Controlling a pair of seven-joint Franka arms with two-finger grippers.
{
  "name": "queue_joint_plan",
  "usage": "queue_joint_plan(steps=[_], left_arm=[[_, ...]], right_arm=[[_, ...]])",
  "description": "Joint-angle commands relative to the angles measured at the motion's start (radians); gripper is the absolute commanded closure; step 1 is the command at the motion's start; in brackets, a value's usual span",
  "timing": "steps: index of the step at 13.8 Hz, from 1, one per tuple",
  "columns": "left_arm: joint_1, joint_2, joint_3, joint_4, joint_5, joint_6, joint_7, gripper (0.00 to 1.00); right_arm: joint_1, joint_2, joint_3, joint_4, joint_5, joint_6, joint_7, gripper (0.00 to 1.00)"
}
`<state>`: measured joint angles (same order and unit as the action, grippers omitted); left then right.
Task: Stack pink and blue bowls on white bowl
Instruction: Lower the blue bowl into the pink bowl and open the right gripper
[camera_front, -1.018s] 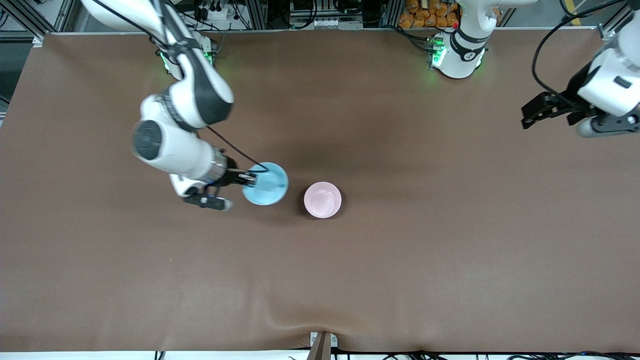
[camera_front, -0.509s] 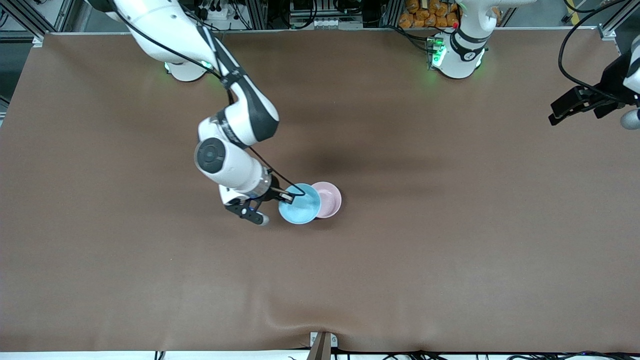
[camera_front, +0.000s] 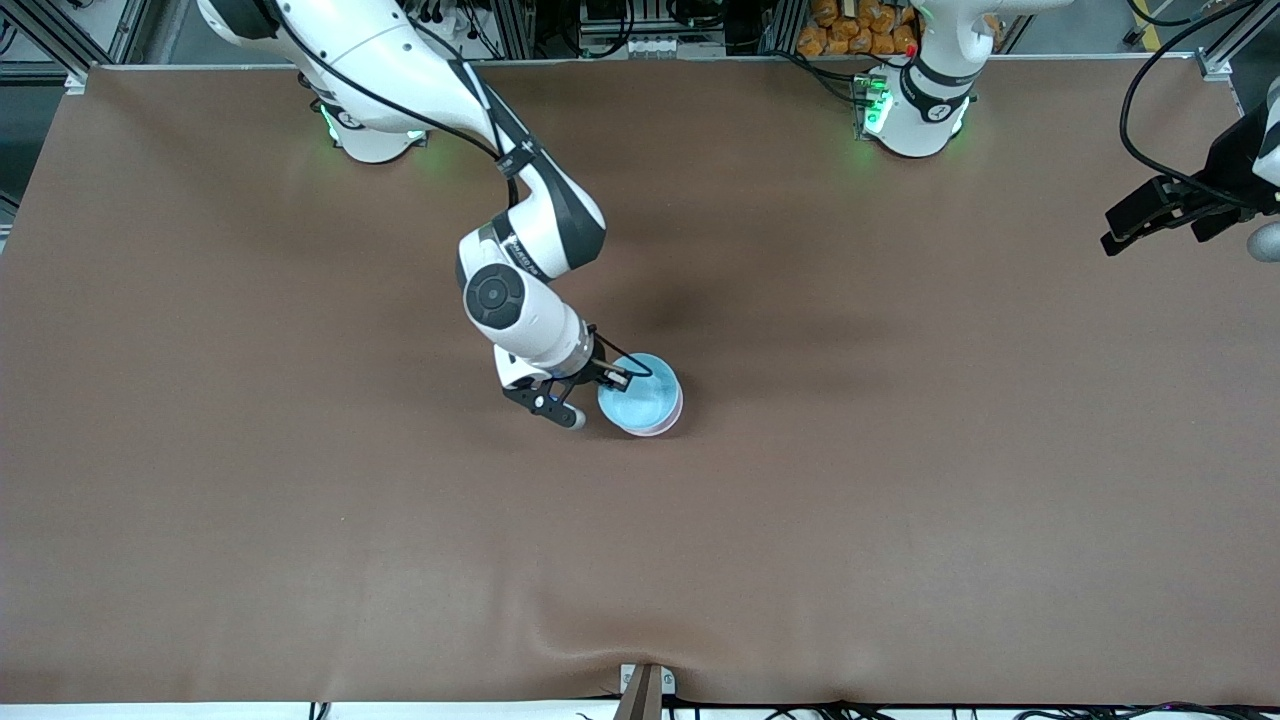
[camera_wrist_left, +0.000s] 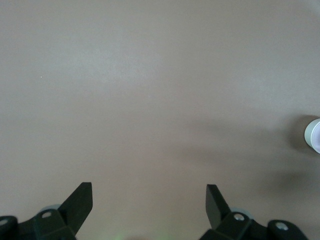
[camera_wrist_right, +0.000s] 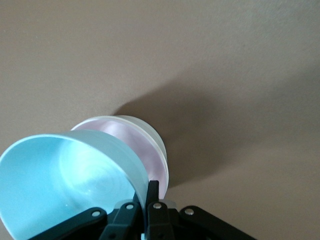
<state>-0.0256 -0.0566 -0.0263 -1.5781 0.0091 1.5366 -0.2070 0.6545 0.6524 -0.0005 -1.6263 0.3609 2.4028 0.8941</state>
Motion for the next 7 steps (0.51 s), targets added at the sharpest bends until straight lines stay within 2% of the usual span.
queue_joint_plan(steps=[1,7], left_arm=[[0.000,-0.005,0.000,0.007,0.019,0.007,0.024,0.00],[-0.001,0.006,0.000,0.007,0.014,0.013,0.024,0.00]], right_arm=[[0.016,0.004,-0.015,-0.007,0.006,0.019,0.009,1.00],[0.016,0.026,-0.018,-0.001,-0.039,0.044,0.009,1.00]])
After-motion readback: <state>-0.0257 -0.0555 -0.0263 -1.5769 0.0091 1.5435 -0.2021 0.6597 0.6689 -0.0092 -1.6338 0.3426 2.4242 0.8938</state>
